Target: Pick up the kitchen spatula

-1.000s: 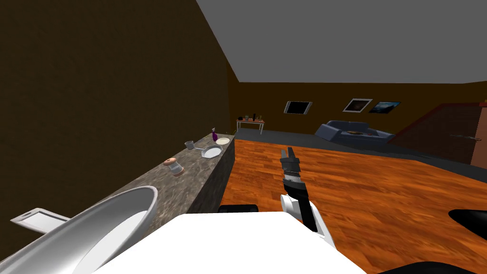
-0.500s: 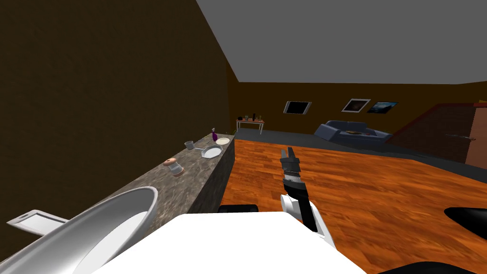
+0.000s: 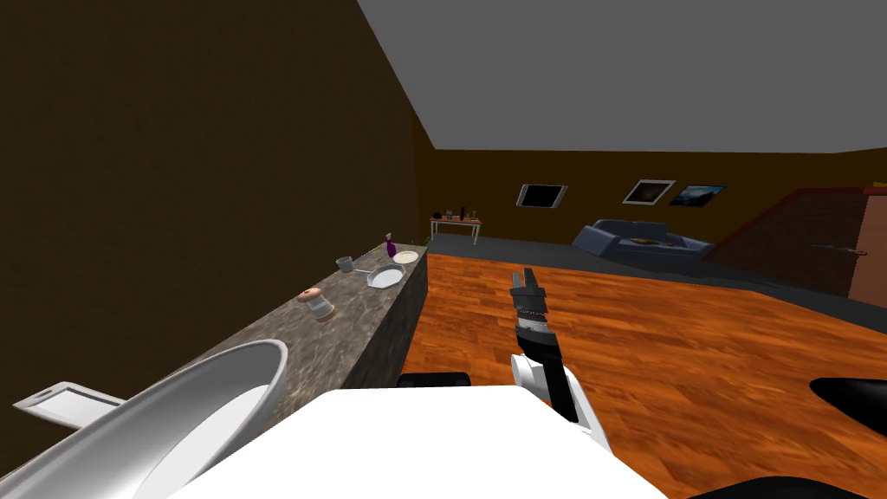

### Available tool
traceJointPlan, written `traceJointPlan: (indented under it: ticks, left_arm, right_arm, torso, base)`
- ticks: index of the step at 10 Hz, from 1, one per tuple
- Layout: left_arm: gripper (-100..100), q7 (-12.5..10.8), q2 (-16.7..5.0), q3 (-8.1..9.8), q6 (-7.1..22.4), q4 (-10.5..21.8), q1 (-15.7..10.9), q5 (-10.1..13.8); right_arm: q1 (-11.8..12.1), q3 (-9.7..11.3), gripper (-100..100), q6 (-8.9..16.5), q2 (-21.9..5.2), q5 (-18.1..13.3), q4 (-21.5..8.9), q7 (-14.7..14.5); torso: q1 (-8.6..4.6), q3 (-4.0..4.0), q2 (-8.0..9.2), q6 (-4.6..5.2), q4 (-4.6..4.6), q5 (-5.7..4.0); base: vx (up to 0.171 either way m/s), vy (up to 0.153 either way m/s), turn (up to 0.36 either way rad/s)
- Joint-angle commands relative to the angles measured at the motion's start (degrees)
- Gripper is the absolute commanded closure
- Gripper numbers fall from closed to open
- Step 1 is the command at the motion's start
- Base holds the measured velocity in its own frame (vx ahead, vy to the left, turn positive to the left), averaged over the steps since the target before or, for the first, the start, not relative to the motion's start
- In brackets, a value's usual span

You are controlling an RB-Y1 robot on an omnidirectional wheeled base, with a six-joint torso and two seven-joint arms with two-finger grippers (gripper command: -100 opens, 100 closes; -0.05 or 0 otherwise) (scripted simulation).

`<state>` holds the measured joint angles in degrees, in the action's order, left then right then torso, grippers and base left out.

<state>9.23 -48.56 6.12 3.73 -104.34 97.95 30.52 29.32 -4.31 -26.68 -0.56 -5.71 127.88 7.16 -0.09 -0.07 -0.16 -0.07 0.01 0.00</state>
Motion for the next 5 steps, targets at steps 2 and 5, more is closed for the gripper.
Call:
traceJointPlan:
  ticks: [2,5]
  left_arm:
    - [100,0.00,-0.79,1.42,-0.25,-2.06,2.72,0.86]
    - [0,-0.01,-0.98,1.69,-0.28,-2.43,3.22,1.03]
  right_arm:
    - [0.00,0.00,0,0.00,0.00,0.00,0.00,0.00]
    - [0.00,0.00,0,0.00,0.00,0.00,0.00,0.00]
  torso:
    - [-0.06,-0.01,0.00,-0.01,-0.01,-0.03]
    - [-0.08,-0.01,-0.02,0.00,-0.01,-0.02]
  base:
    - [0.000,-0.013,0.022]
    - [0.002,-0.011,0.008]
